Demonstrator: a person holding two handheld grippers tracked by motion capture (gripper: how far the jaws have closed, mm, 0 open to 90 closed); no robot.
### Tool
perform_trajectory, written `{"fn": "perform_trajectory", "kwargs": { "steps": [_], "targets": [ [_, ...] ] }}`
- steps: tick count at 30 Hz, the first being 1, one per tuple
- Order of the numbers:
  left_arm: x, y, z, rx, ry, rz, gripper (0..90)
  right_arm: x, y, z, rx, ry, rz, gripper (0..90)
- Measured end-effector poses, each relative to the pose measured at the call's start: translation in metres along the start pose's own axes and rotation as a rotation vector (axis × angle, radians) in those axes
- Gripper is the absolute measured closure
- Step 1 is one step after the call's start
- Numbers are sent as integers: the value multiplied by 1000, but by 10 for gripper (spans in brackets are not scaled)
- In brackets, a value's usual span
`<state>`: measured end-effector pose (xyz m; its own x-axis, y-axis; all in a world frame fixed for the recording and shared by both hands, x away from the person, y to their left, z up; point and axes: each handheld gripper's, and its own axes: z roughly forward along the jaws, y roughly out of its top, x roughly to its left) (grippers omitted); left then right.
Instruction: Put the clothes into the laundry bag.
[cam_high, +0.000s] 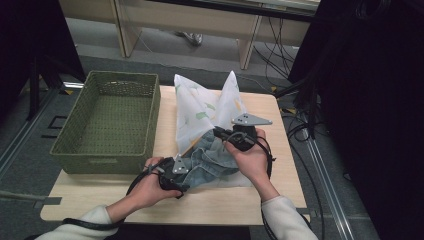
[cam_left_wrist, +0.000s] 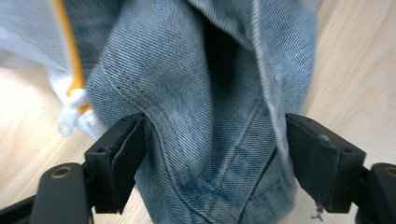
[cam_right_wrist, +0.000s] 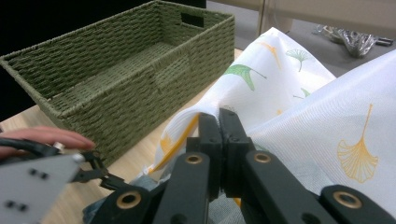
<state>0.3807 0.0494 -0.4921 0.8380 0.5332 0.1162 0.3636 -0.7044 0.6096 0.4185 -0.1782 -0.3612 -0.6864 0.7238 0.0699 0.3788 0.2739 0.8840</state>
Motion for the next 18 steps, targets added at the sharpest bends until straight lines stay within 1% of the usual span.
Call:
{"fn": "perform_trajectory", "kwargs": {
  "steps": [2, 4, 5, 7, 9, 11, 14, 15, 18],
  "targets": [
    [0, 1, 3, 17, -17, -8, 295, 1, -1, 1, 9, 3, 1, 900],
    [1, 2, 5, 27, -25, 1, 429, 3, -3, 3, 21, 7, 1, 900],
    [1, 3, 6, 29, -36, -8, 460, 4, -3, 4, 19, 8, -1, 900],
    [2, 5, 5, 35, -45, -15, 559, 4, -3, 5, 24, 11, -8, 900],
    [2, 6, 5, 34, -63, -27, 648, 5, -3, 4, 24, 13, -4, 900],
    [3, 6, 4, 22, -59, -37, 724, 5, -3, 4, 18, 14, -8, 900],
    [3, 8, -2, 7, -68, -48, 781, 5, -2, 3, 19, 11, -3, 900],
    [3, 9, -5, 0, -71, -58, 790, 5, -2, 3, 19, 11, -6, 900],
    [3, 14, -14, -34, -74, -57, 799, 4, -2, 3, 18, 10, -7, 900]
  ]
}}
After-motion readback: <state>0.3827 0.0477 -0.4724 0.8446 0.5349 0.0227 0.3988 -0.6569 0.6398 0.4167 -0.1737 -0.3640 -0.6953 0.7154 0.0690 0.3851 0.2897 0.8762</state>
